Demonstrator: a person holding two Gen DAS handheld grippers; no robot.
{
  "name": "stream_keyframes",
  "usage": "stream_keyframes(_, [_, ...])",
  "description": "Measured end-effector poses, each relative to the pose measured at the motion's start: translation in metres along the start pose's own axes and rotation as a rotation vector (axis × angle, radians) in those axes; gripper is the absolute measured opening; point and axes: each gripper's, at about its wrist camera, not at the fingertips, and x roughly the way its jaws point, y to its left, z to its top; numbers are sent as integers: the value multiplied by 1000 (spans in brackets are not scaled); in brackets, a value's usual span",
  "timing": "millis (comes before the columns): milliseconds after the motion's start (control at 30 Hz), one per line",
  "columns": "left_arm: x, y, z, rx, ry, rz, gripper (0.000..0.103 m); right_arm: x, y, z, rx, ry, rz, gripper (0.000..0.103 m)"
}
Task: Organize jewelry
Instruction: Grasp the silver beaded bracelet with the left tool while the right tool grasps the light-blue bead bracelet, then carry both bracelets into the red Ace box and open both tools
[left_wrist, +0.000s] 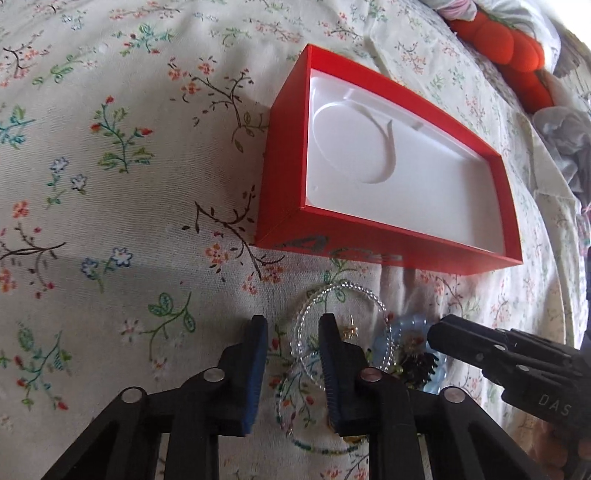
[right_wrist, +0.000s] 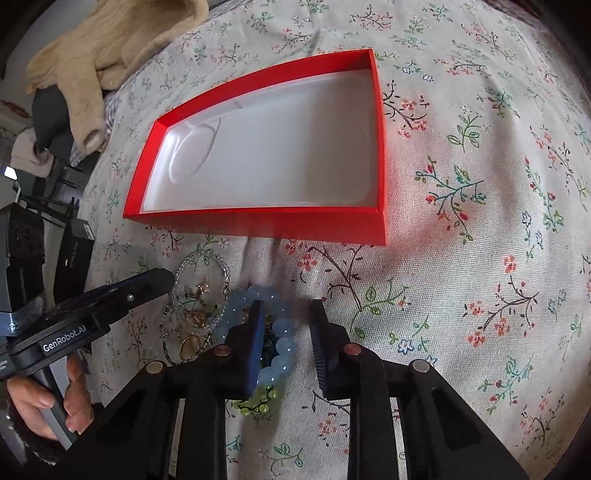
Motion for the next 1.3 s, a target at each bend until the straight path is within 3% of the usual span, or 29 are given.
stream_keyframes(167, [16,-6,0,45,1,45,18,3,-8,4,29,12,43,18])
stream_keyframes(400, [23,-16,-1,75,-31,103,3,3,-4,4,14,17,41,17])
stream_keyframes(833, [15,-17,-8,77,-42,92,1,11,20,3,-134,10,-95,17])
stream_keyframes(967, [11,-20,-11,79,-47,82,1,15,30,3,-185,-1,-140,13])
stream_keyframes(1300, [-17,-26,-20,103,-98,72,0,-3,41,-4,-178,-54,-146,12])
